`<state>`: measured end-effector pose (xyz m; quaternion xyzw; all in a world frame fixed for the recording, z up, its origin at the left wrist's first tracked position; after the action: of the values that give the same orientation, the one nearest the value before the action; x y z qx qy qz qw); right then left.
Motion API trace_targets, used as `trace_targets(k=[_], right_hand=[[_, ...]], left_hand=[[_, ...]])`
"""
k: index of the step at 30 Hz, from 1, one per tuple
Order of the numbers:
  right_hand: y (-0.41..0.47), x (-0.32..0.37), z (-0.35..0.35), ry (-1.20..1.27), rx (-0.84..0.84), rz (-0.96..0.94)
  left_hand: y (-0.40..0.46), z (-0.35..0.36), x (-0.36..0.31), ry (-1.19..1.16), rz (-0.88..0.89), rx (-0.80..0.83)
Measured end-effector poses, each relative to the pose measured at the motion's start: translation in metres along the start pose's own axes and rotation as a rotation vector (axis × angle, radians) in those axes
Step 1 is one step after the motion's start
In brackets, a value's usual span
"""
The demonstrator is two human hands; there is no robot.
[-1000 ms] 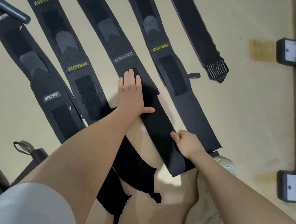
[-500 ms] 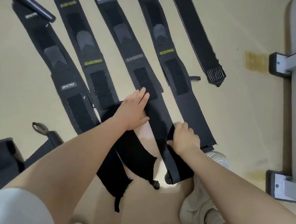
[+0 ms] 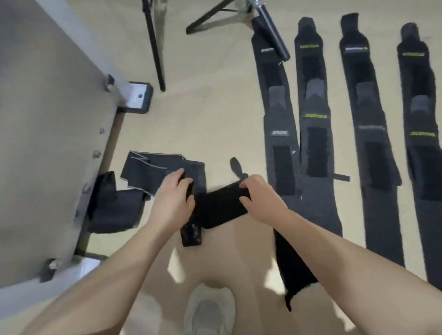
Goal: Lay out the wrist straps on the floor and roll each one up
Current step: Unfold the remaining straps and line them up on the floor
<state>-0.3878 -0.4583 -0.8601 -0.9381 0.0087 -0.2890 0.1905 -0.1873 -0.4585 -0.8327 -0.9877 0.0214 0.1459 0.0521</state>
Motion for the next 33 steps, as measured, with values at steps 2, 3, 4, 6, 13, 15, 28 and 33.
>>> trace_targets(k=[2, 3, 4, 6, 13, 15, 28, 33], right_hand=[[0.007, 0.025, 0.025, -0.146, 0.046, -0.185], [0.007, 0.035, 0.037, -0.268, 0.1, -0.292], [0.005, 0.043, 0.049, -0.383, 0.159, -0.4], [-0.001, 0.051, 0.068, -0.452, 0.287, -0.415], [-0.004, 0.068, 0.081, 0.82, 0.119, 0.471], [-0.003, 0.071, 0.075, 1.011, 0.054, 0.651], [0.003, 0.058, -0.043, 1.299, 0.025, 0.504], [-0.011, 0.05, -0.059, 1.169, -0.03, 0.478]], left_hand=[[-0.015, -0.003, 0.035, -0.006, -0.104, 0.041], [-0.02, -0.003, 0.047, -0.031, -0.139, 0.062], [-0.024, -0.002, 0.054, -0.066, -0.174, 0.093], [-0.029, 0.002, 0.063, -0.159, -0.241, 0.15], [-0.036, 0.025, 0.049, -0.777, -0.661, 0.201], [-0.033, 0.025, 0.047, -0.902, -0.734, 0.157], [0.006, -0.05, -0.026, -0.716, 0.003, 0.163], [0.012, -0.05, -0.025, -0.764, -0.141, 0.068]])
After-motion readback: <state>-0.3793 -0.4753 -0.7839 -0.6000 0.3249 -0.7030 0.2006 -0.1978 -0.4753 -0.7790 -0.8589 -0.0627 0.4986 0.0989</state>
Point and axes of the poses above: each hand's wrist, its own y-axis towards the middle knuckle, its own z-axis out of the palm, x = y × z, the point moved 4 cm from there along y, towards the middle knuckle, and after that the axes turned 12 degrees about -x, right-handed, at the moved point
